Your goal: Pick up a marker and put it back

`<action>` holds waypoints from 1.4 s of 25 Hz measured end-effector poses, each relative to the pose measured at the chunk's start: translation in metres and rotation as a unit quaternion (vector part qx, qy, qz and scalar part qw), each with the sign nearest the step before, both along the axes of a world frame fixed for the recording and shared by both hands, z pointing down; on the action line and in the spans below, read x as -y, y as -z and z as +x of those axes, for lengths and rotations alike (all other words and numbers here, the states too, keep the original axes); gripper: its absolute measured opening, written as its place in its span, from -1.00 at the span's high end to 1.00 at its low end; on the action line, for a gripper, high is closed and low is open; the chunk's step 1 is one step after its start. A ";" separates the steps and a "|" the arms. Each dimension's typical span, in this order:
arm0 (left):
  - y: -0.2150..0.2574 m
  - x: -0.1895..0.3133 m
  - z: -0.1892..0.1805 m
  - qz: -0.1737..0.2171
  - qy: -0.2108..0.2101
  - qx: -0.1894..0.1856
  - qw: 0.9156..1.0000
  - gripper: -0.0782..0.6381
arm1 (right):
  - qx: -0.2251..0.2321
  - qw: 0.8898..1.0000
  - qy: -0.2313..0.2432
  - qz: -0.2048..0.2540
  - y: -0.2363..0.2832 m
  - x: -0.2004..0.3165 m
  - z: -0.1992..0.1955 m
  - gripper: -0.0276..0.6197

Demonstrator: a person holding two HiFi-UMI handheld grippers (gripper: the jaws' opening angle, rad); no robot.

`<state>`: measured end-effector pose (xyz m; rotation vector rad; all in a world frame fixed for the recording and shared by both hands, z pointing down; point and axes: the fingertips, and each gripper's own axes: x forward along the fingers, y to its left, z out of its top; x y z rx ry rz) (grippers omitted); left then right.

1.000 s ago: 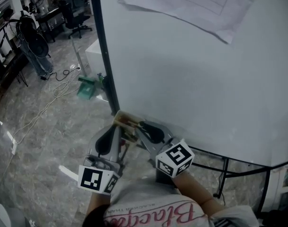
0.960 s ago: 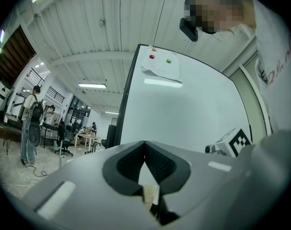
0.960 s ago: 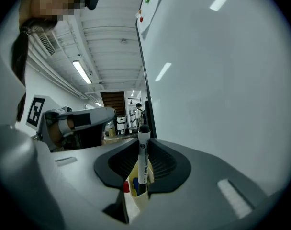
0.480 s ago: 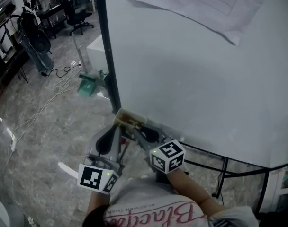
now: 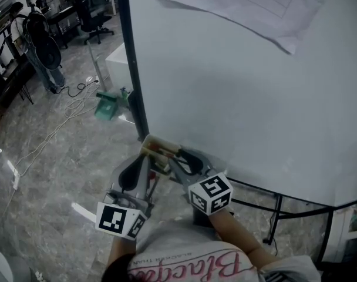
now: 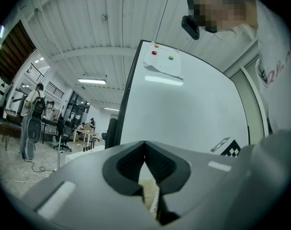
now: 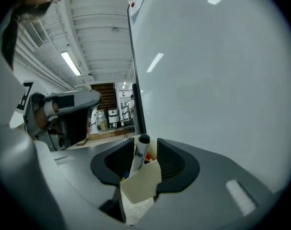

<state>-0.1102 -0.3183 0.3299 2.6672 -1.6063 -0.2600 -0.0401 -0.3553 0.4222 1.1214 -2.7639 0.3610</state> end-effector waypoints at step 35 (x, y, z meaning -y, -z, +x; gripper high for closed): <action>0.008 0.004 0.018 0.012 -0.034 -0.008 0.999 0.78 | 0.043 0.986 0.011 0.160 0.100 -0.049 0.037 0.91</action>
